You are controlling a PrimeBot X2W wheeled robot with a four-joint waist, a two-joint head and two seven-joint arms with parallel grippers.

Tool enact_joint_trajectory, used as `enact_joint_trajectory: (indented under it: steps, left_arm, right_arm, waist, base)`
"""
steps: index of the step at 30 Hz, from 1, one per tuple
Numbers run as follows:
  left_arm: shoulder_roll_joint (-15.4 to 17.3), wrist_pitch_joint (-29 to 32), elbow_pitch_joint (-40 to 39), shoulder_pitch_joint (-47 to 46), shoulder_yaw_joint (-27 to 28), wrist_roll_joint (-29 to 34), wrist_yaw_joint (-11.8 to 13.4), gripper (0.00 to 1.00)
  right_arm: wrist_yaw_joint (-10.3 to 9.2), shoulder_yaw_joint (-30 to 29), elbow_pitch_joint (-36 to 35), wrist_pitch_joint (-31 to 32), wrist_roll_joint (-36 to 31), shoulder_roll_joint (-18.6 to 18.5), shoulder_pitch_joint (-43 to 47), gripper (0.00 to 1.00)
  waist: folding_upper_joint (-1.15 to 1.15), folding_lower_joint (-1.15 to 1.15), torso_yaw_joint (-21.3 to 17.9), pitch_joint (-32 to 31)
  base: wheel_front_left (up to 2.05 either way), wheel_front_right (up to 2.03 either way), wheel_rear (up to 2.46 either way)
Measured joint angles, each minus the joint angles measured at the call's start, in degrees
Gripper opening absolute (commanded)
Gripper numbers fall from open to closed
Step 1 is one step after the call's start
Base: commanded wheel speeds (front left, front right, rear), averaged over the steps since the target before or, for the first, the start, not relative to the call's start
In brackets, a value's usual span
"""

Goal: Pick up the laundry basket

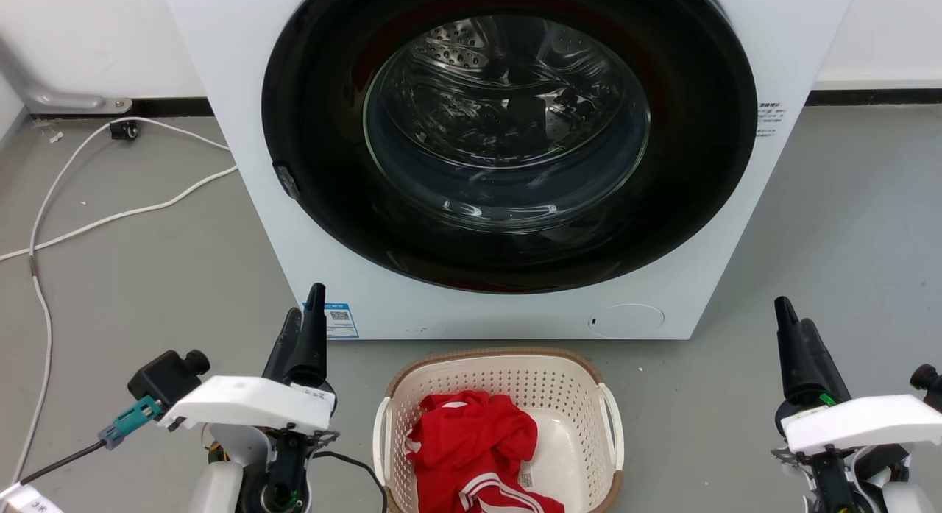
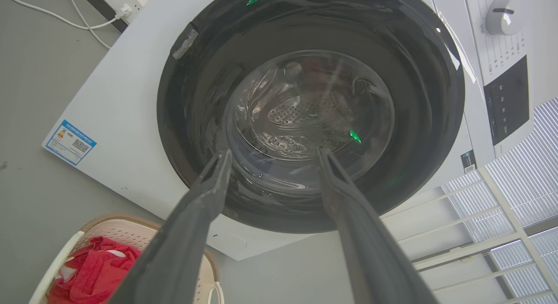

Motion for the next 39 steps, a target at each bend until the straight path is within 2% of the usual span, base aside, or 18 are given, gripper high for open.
enact_joint_trajectory:
  steps: [15, 39]
  left_arm:
    - [0.0, -2.8, 1.1, -1.7, -3.1, 14.2, 2.8, 1.0]
    - [0.0, -6.4, 4.0, -4.0, -5.9, 29.9, 5.0, 1.0]
  right_arm:
    - [0.0, 0.7, -0.6, -2.6, -15.6, 0.3, 0.0, 1.0]
    - [0.01, 1.4, 1.5, -5.6, -33.4, 0.7, -0.7, 1.0]
  waist:
    - [0.0, 0.0, 0.3, -0.1]
    - [0.0, 0.0, 0.7, -0.1]
  base:
    - [0.0, 0.0, 0.0]
    - [0.0, 0.0, 0.0]
